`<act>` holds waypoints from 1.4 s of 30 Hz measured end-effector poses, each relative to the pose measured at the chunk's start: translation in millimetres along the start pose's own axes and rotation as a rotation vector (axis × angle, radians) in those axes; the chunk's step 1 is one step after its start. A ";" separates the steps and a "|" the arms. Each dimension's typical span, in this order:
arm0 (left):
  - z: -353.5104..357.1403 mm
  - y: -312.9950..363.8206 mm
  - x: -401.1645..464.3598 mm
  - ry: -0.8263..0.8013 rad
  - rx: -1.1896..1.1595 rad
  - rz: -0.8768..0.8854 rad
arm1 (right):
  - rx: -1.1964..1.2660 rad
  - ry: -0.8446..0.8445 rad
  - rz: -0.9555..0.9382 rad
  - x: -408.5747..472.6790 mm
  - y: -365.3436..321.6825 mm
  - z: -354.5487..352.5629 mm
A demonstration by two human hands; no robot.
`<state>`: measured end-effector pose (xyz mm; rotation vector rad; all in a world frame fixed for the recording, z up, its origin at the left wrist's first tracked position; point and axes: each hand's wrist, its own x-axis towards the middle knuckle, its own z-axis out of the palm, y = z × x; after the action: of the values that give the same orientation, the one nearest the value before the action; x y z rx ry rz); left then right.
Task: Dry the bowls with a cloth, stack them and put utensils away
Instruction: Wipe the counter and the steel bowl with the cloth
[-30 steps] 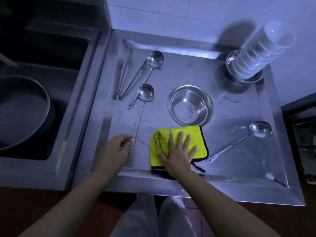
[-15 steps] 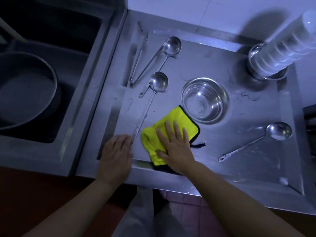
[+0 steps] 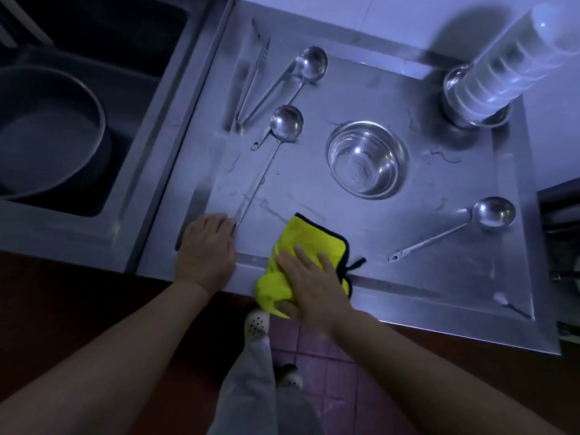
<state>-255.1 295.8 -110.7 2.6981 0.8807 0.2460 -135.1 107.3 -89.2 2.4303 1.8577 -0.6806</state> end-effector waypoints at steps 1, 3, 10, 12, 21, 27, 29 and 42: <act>1.2 -0.8 -0.5 0.009 0.001 -0.003 | -0.047 0.036 -0.020 13.0 -11.9 6.0; 3.2 -1.0 -1.4 0.033 0.000 -0.009 | -0.076 0.098 -0.054 27.7 -23.4 10.3; 4.5 1.9 -4.9 0.078 0.005 -0.001 | -0.093 0.154 -0.018 -55.7 42.1 15.6; 4.3 2.9 -5.0 0.066 0.006 -0.008 | -0.155 0.152 0.043 -93.9 75.5 14.1; 4.3 6.4 -6.0 0.103 -0.010 -0.013 | -0.137 0.197 0.220 -78.2 45.8 23.5; 5.1 11.2 -6.5 0.151 0.039 0.033 | -0.109 0.227 0.146 -32.9 6.8 28.3; 4.7 14.0 -7.5 0.148 0.118 0.064 | -0.118 0.242 0.101 -42.7 16.1 30.5; 67.1 242.6 51.9 -0.156 -0.012 0.505 | 0.109 0.242 0.397 -198.7 187.7 19.2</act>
<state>-63.9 125.2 -91.3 2.8368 0.1423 0.1391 -8.8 -135.9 -85.9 2.9413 1.3533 -0.4891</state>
